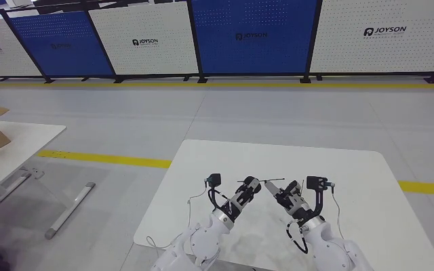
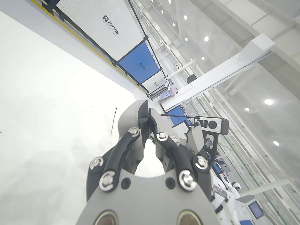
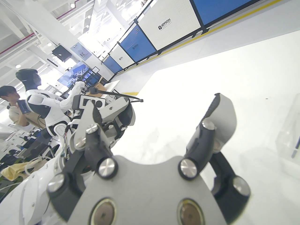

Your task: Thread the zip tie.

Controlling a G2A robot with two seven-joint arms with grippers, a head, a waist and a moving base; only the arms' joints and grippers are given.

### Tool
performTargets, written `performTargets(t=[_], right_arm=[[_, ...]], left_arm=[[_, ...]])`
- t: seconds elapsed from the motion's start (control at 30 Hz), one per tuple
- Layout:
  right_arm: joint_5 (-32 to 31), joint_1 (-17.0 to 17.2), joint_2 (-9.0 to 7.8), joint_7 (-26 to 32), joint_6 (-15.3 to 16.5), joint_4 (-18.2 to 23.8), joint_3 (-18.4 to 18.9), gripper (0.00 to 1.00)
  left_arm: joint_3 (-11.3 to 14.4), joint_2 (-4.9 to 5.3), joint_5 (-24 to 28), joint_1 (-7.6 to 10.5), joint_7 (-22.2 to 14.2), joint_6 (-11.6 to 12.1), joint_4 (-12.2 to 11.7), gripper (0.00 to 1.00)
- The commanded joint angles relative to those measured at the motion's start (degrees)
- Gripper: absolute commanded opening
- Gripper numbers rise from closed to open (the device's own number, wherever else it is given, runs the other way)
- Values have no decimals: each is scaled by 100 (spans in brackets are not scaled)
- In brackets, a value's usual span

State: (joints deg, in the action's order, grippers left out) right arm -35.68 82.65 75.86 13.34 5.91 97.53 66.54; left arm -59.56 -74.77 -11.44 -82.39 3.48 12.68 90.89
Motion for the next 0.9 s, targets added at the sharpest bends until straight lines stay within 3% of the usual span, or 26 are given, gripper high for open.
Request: performTargets(t=[0.0, 0.23, 0.47, 0.53, 0.87], right_arm=[[0, 0, 0, 0, 0, 0, 0, 100], [0, 0, 0, 0, 0, 0, 0, 100], [0, 0, 0, 0, 0, 0, 0, 100], [0, 0, 0, 0, 0, 0, 0, 100], [0, 0, 0, 0, 0, 0, 0, 100]], left_arm=[[0, 0, 0, 0, 0, 0, 0, 0], [-17, 6, -38, 4, -53, -76, 8, 0], [-252, 79, 244, -129, -709, -421, 350, 0], [-326, 92, 522, -200, -853, -351, 524, 0], [-326, 92, 522, -200, -853, -351, 524, 0]])
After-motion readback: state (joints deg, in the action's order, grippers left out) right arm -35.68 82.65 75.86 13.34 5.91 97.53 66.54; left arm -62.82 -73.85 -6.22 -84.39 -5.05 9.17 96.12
